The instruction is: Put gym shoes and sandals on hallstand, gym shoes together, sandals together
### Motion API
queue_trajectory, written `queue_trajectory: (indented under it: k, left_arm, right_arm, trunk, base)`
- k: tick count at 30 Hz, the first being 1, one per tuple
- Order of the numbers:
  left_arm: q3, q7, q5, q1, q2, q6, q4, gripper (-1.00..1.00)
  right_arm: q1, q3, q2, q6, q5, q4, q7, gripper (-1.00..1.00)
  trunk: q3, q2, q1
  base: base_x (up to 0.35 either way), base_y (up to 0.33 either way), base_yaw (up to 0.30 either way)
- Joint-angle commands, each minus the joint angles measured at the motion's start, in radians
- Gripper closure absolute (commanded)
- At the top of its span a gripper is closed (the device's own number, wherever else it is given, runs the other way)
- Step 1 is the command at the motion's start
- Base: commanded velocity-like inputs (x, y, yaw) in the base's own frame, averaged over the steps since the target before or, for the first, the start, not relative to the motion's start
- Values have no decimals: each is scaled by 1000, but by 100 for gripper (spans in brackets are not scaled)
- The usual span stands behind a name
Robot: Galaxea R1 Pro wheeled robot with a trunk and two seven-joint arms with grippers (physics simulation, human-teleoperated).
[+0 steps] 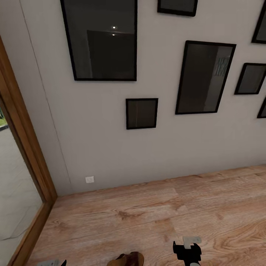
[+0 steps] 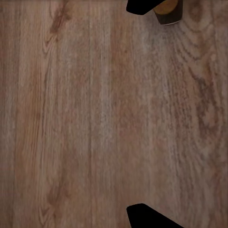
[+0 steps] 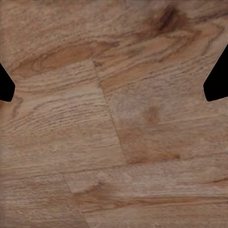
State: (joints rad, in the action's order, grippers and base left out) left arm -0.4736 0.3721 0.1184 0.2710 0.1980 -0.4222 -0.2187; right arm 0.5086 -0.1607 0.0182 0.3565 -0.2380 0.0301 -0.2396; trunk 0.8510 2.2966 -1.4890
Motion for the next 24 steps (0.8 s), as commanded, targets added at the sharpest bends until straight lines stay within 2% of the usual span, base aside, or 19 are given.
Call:
queue_trajectory:
  k: [1, 9, 24]
  left_arm:
    - [-8, 4, 10, 1, 0, -4, 1, -100]
    - [-9, 4, 10, 1, 0, -4, 1, -100]
    - [-9, 4, 10, 1, 0, -4, 1, -100]
  right_arm:
    - [1, -8, 0, 2, -11, -1, -4, -100]
    - [1, -8, 0, 2, -11, -1, -4, -100]
    - [1, -8, -1, 2, -11, -1, -4, -100]
  trunk:
    - [1, 0, 0]
    - [1, 0, 0]
    - [-4, 0, 0]
  base:
    - [0, 0, -2]
    - [0, 0, -44]
    - [0, 0, -238]
